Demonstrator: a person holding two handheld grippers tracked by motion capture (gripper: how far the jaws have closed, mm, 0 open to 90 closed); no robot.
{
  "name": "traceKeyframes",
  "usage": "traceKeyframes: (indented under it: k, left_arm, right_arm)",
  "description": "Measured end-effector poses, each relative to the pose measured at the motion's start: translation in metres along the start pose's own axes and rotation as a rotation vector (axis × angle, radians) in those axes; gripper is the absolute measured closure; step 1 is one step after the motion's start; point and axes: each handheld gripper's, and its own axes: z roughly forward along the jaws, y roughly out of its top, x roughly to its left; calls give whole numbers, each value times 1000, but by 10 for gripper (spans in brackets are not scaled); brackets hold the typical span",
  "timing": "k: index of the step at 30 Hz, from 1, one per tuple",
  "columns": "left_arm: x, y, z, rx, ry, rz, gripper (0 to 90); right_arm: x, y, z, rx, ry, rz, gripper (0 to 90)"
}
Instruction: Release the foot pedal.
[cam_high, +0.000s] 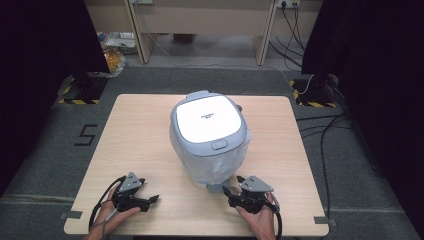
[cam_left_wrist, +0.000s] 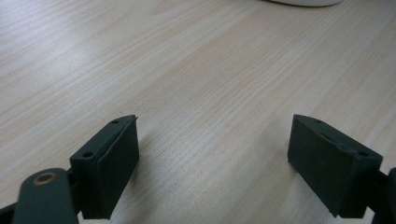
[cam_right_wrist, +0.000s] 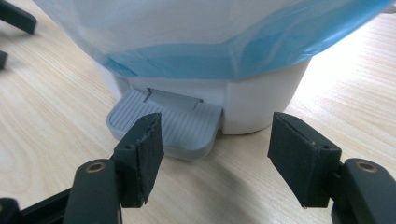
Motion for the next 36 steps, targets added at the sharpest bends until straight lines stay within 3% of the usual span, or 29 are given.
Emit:
traceKeyframes:
  k: [8, 20, 36]
  left_arm:
    - [0, 0, 0, 0, -1, -1, 156]
    - [0, 0, 0, 0, -1, -1, 157]
    - [0, 0, 0, -2, 0, -3, 157]
  right_arm:
    - [-12, -5, -14, -7, -16, 27, 342]
    - [-21, -25, -29, 37, -48, 67, 292]
    - [-28, -33, -39, 91, -77, 105, 213]
